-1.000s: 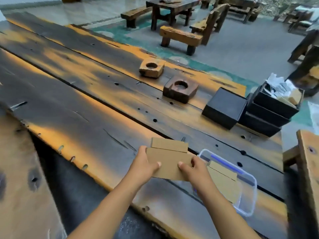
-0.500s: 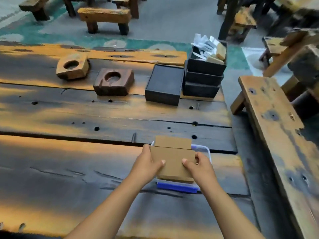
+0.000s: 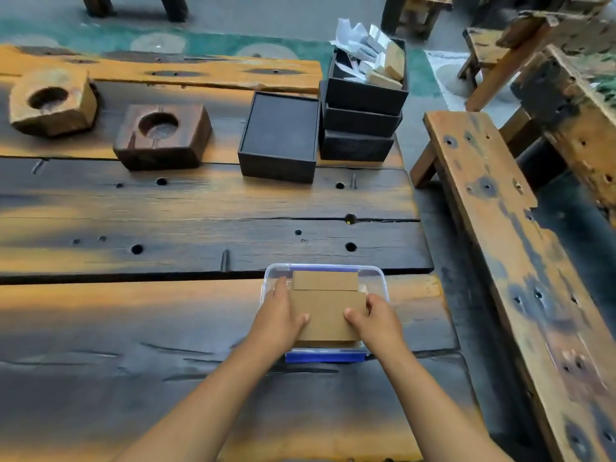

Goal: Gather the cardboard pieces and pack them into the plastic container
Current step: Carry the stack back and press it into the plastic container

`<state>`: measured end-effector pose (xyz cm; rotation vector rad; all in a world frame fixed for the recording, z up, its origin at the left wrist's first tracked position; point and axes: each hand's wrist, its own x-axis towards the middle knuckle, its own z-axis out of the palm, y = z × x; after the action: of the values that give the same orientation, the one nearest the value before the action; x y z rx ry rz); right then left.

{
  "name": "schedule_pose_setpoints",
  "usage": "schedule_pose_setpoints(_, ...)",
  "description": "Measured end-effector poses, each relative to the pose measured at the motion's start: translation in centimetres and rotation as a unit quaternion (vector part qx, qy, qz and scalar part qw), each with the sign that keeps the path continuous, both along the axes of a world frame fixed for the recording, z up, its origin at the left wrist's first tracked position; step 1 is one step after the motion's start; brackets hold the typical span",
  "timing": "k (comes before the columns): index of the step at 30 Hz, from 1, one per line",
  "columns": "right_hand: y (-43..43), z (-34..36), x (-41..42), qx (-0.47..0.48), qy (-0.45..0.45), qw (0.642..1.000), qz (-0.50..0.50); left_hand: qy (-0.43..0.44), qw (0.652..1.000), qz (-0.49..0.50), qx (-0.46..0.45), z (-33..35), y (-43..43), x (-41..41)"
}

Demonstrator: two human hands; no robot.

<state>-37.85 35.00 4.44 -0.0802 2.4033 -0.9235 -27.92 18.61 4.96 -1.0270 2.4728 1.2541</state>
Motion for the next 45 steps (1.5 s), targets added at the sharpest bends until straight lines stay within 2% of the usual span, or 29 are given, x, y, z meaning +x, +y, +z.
schedule_pose_setpoints(13,-0.1,-2.2,0.0,0.107,0.070,0.988,0.089,-0.083,0.991,-0.075,-0.079,-2.7,0.2,-0.1)
schedule_pose_setpoints(17,-0.2,-2.0,-0.3,0.154,0.101,0.969,0.164,-0.095,0.985,-0.104,-0.100,-3.0,0.2,-0.1)
schedule_pose_setpoints(21,-0.5,-1.8,-0.8,0.184,0.105,0.957,0.197,-0.108,0.983,-0.110,-0.101,-3.1,-0.1,-0.5)
schedule_pose_setpoints(27,-0.5,-1.8,-1.2,0.184,0.092,0.958,0.201,-0.115,0.982,-0.108,-0.103,-2.8,0.0,-0.6)
schedule_pose_setpoints(33,-0.3,-1.7,-0.4,0.193,0.119,0.955,0.190,-0.113,0.982,-0.113,-0.104,-2.6,0.1,-0.5)
schedule_pose_setpoints(36,-0.3,-1.6,-0.6,0.175,0.086,0.965,0.177,-0.123,0.983,-0.104,-0.090,-2.4,0.3,-0.8)
schedule_pose_setpoints(39,-0.5,-1.6,-2.0,0.160,0.006,0.968,0.191,-0.165,0.984,-0.061,-0.018,-2.0,0.0,-2.2)
schedule_pose_setpoints(43,-1.4,-1.3,-4.3,0.186,-0.089,0.947,0.246,-0.236,0.969,-0.066,0.030,-1.2,-1.0,-4.4)
schedule_pose_setpoints(45,-1.9,-1.2,-5.3,0.168,-0.137,0.944,0.248,-0.257,0.962,-0.063,0.068,-0.8,-1.7,-5.1)
